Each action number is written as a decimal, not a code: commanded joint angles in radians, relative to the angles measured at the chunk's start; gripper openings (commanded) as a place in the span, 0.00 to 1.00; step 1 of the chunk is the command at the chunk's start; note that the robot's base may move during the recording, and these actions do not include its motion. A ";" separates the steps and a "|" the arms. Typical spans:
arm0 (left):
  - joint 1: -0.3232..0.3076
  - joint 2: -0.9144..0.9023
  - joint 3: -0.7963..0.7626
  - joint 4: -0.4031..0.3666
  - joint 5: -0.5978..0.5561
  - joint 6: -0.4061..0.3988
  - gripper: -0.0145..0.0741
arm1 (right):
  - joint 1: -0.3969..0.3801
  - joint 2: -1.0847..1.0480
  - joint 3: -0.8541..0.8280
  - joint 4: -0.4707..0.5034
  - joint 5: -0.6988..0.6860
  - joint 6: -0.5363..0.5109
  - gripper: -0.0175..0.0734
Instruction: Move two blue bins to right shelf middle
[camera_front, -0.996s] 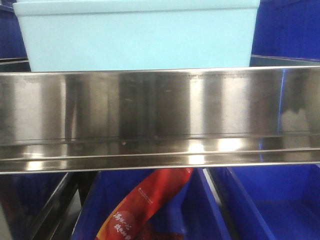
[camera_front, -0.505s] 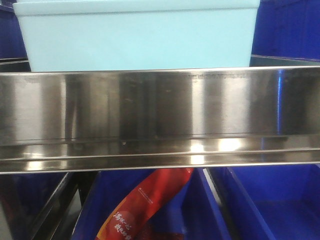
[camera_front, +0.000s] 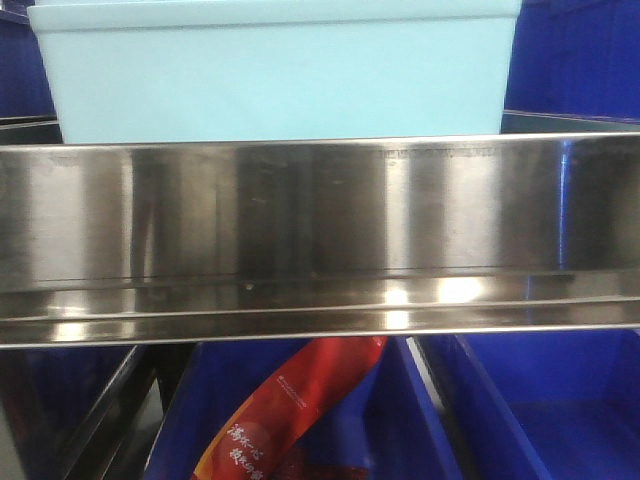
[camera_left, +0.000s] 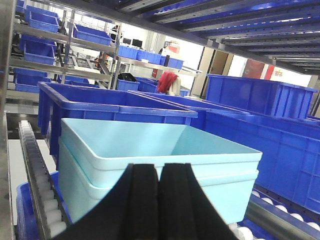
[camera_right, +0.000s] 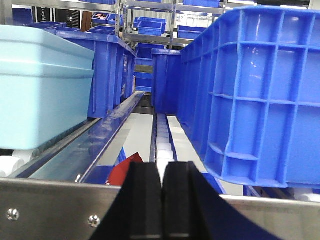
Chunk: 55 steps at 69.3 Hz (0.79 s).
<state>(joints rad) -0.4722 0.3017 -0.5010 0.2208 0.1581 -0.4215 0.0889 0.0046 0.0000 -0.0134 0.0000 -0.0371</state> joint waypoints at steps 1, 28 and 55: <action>-0.003 -0.005 0.000 0.002 -0.019 0.002 0.04 | -0.005 -0.005 0.000 0.005 -0.008 0.000 0.01; 0.026 -0.033 0.012 0.055 0.013 0.004 0.04 | -0.005 -0.005 0.000 0.005 -0.008 0.000 0.01; 0.389 -0.302 0.364 -0.106 0.014 0.262 0.04 | -0.005 -0.005 0.000 0.005 -0.008 0.000 0.01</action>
<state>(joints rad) -0.1376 0.0215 -0.1961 0.1442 0.1972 -0.1797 0.0889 0.0030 0.0000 -0.0134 0.0054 -0.0364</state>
